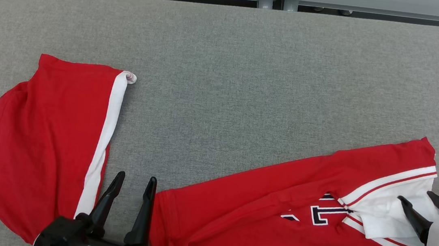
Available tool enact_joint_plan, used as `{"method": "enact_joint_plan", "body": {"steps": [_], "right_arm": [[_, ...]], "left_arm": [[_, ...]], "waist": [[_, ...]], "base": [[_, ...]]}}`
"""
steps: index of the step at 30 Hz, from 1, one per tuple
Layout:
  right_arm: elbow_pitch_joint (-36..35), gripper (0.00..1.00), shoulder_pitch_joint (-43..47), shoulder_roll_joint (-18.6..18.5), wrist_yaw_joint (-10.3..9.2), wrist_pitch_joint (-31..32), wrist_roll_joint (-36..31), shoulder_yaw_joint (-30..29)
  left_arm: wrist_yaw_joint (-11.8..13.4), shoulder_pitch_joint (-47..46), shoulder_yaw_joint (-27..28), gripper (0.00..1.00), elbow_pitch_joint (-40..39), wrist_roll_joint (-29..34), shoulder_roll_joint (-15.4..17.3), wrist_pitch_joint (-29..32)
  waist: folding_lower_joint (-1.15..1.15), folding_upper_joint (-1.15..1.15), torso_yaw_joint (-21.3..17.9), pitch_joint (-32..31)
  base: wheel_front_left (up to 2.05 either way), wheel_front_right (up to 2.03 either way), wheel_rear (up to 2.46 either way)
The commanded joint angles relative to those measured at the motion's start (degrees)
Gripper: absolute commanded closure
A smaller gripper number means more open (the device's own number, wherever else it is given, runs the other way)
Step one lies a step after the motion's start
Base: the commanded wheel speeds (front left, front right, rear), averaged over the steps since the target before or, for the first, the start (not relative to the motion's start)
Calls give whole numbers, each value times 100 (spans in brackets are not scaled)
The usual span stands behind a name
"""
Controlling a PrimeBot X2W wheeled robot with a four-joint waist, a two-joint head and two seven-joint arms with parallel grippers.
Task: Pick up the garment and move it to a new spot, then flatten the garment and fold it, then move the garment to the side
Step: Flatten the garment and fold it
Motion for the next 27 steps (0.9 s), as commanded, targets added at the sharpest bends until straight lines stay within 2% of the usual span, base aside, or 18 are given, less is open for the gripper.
{"method": "enact_joint_plan", "body": {"steps": [1,7,14,19,22,23,24,27], "right_arm": [[156,0,-42,31,-1,1,-96,31],[521,0,-231,36,-9,-130,-300,-132],[500,0,-140,-19,-7,16,-311,-244],[511,0,-207,146,-1,199,-184,64],[577,0,-381,291,13,242,5,448],[513,85,-452,393,23,165,254,666],[540,100,-484,458,24,133,558,734],[719,100,-536,29,7,8,1025,864]], "left_arm": [[-78,-91,84,0,25,90,-40,-30],[-393,16,449,0,135,413,-382,-31],[-661,160,728,0,273,654,-666,-32],[-842,155,888,0,370,788,-813,-33],[-928,152,979,0,447,867,-861,-33],[-949,155,1001,0,479,884,-879,-33],[-982,162,1020,0,509,908,-898,-33],[-1058,183,1046,0,606,972,-968,-33]], "waist": [[0,0,39,61],[0,0,42,59],[0,0,-14,-12],[0,0,-40,35],[0,0,-60,17],[0,0,-63,-5],[0,0,-66,-39],[0,0,-28,-182]], "base": [[0,0,0],[0,0,0],[0,0,0],[0,0,0],[0,0,0],[0,0,0],[0,0,0],[0,0,0]]}}
